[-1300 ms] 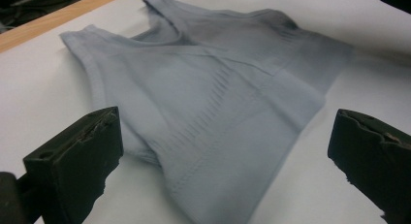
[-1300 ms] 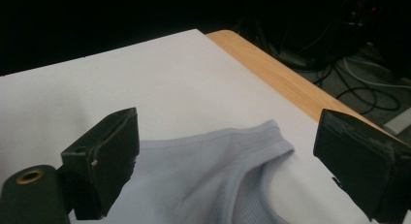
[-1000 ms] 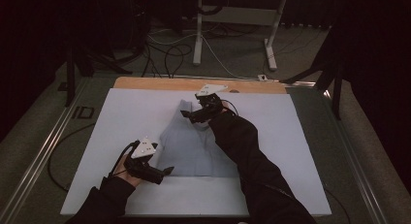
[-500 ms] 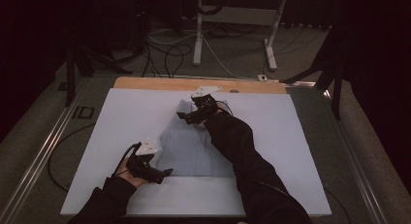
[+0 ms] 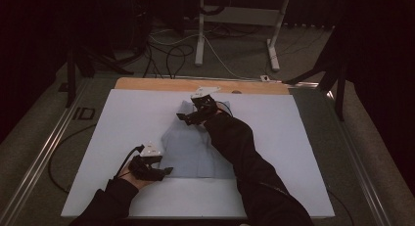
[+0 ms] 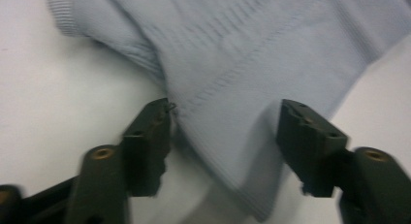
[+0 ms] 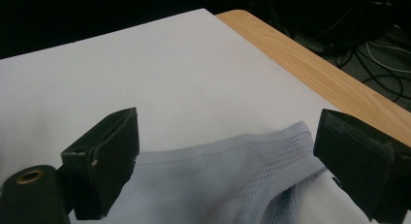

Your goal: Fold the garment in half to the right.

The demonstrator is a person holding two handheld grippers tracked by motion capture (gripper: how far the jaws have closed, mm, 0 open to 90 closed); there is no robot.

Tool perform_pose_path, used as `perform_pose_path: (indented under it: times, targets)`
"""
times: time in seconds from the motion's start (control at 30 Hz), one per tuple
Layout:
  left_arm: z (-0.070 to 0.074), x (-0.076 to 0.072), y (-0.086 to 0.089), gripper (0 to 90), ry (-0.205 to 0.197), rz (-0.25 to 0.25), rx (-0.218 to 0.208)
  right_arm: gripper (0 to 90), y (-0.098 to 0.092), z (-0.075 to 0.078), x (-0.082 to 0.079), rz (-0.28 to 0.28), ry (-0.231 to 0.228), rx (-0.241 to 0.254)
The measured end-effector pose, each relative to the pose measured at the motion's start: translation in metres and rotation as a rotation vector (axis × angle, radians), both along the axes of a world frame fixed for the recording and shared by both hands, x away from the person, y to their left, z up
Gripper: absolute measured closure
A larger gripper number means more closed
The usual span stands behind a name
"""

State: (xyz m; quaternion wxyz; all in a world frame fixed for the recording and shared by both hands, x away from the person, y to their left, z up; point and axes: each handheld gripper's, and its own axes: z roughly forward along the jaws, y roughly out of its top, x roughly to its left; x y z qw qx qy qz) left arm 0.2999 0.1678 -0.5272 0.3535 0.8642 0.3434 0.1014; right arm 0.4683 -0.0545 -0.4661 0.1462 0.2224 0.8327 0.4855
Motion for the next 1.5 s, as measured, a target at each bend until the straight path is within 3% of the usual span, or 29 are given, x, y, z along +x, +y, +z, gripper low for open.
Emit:
perform_pose_path:
  times: [0.1,0.2,0.27,0.6,0.73,0.9,1.03,1.2,1.5]
  targets:
    - [0.002,-0.003,-0.003,44.4,0.001,-0.003,0.005,9.4,0.0,-0.001,0.001,-0.002,0.003,0.003]
    - [0.001,-0.007,-0.008,48.0,-0.004,-0.014,0.047,9.4,0.0,-0.002,0.002,-0.002,0.006,-0.002]
    - [0.0,-0.009,-0.01,52.0,-0.004,-0.019,0.052,9.3,0.0,-0.003,0.002,-0.002,0.008,-0.001]
    - [0.004,-0.015,-0.019,85.3,-0.012,-0.042,0.082,10.9,0.006,-0.005,0.005,0.005,0.018,-0.01]
    - [0.005,-0.016,-0.02,86.9,-0.016,-0.038,0.089,11.7,0.009,-0.005,0.008,0.014,0.031,-0.01]
    - [0.009,-0.017,-0.02,87.3,-0.016,-0.031,0.069,11.7,0.015,-0.006,0.013,0.011,0.039,-0.038]
    - [0.012,-0.018,-0.019,87.4,-0.026,-0.031,0.052,11.7,0.018,-0.005,0.018,0.0,0.043,-0.03]
    - [0.013,-0.018,-0.018,87.4,-0.041,-0.03,0.023,11.7,0.024,-0.005,0.03,-0.031,0.06,-0.032]
    - [0.014,-0.019,-0.018,87.4,-0.066,-0.03,0.027,11.7,0.032,-0.012,0.048,-0.101,0.107,-0.047]
